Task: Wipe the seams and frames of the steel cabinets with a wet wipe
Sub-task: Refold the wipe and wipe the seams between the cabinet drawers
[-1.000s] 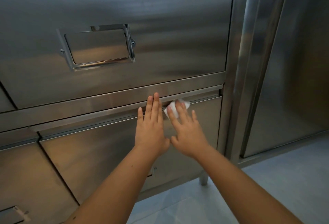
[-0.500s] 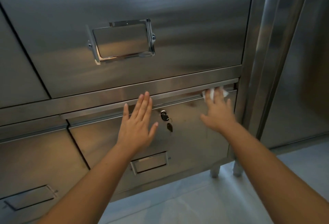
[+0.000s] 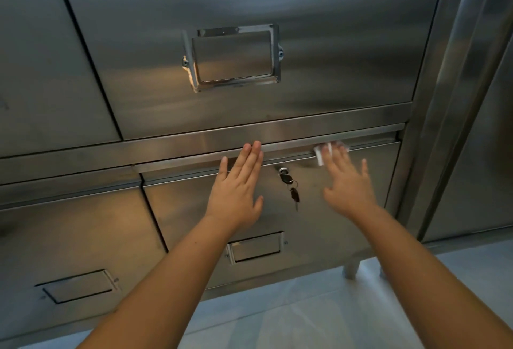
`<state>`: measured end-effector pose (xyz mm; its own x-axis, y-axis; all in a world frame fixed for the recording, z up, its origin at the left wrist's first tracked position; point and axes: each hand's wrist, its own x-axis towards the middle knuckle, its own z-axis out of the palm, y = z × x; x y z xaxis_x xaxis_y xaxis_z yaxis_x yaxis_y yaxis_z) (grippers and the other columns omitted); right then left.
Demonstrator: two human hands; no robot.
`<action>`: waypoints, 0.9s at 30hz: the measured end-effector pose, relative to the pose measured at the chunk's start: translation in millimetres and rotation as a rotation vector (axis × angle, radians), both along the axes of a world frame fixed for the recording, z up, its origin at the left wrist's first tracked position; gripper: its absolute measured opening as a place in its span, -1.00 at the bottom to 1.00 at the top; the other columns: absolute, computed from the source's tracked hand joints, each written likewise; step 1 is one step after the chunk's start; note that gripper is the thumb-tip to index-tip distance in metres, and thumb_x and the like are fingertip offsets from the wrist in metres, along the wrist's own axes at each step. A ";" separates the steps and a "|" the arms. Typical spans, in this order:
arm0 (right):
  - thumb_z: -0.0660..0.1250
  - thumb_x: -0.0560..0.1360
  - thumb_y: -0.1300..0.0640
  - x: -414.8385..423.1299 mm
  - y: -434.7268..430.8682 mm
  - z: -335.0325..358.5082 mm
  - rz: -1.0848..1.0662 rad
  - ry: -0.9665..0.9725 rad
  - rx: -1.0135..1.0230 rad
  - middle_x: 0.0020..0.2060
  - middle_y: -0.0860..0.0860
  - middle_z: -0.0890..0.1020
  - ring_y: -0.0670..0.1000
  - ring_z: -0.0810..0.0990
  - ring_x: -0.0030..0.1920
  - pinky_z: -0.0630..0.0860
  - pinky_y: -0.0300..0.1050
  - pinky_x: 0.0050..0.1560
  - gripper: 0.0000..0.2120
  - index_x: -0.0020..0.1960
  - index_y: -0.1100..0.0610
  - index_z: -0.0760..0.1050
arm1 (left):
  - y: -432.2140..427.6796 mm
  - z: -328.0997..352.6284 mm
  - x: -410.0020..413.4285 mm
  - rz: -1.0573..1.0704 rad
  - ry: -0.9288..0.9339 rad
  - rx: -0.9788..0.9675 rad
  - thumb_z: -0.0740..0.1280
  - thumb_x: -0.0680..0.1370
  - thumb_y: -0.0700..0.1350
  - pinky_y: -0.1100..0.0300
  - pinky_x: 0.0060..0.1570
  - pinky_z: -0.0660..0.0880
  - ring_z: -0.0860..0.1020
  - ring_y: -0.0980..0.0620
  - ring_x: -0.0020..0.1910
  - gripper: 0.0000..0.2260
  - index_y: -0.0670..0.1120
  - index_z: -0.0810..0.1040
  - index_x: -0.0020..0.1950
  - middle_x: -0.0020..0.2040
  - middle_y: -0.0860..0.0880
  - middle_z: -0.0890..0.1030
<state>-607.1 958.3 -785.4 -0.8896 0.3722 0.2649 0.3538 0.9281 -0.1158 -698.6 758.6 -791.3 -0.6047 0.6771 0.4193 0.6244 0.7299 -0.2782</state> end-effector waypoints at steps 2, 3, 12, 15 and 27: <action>0.16 0.53 0.09 -1.4 -1.4 5.7 -0.017 0.030 -0.122 0.51 0.01 -0.23 -0.03 -0.26 0.50 -0.21 0.17 0.44 -0.24 0.52 0.01 -0.29 | -2.3 2.8 1.8 -0.010 -0.007 -0.010 0.07 0.58 0.12 0.00 0.34 -0.39 -0.50 0.05 0.36 -0.24 -0.08 -0.51 0.37 0.33 0.04 -0.58; 0.15 0.53 0.09 -3.9 -6.4 9.9 -0.018 0.038 -0.183 0.52 0.02 -0.21 -0.02 -0.26 0.50 -0.19 0.18 0.44 -0.27 0.52 0.02 -0.25 | -5.2 2.8 1.9 -0.017 -0.006 -0.005 0.07 0.58 0.11 0.00 0.34 -0.40 -0.49 0.05 0.37 -0.25 -0.08 -0.50 0.38 0.33 0.03 -0.57; 0.03 0.57 -0.06 -36.1 -145.1 21.9 0.238 -0.076 -0.129 0.52 0.06 -0.19 0.03 -0.27 0.50 -0.26 0.20 0.42 -0.35 0.53 0.08 -0.20 | -67.2 -8.1 -5.4 0.096 0.067 0.183 0.43 0.36 -0.07 -0.07 0.38 -0.21 -0.26 0.03 0.49 -0.06 -0.17 -0.15 0.50 0.51 -0.09 -0.17; 0.04 0.56 -0.09 -45.1 -186.2 15.7 0.290 -0.047 -0.088 0.52 0.07 -0.20 0.05 -0.27 0.50 -0.29 0.20 0.42 -0.32 0.53 0.09 -0.21 | -98.8 -12.4 -12.3 0.176 0.096 0.190 0.52 0.21 -0.10 -0.14 0.36 0.02 -0.04 0.03 0.50 -0.07 -0.24 0.13 0.46 0.47 -0.12 0.12; 0.08 0.54 -0.03 -41.4 -183.4 1.0 0.266 0.051 0.000 0.52 -0.01 -0.21 0.04 -0.22 0.51 -0.23 0.22 0.43 -0.30 0.53 0.05 -0.25 | -139.8 -5.1 -6.1 0.350 -0.052 0.056 0.10 0.58 -0.04 -0.06 0.27 -0.41 -0.55 0.01 0.29 -0.25 -0.09 -0.54 0.32 0.30 -0.03 -0.60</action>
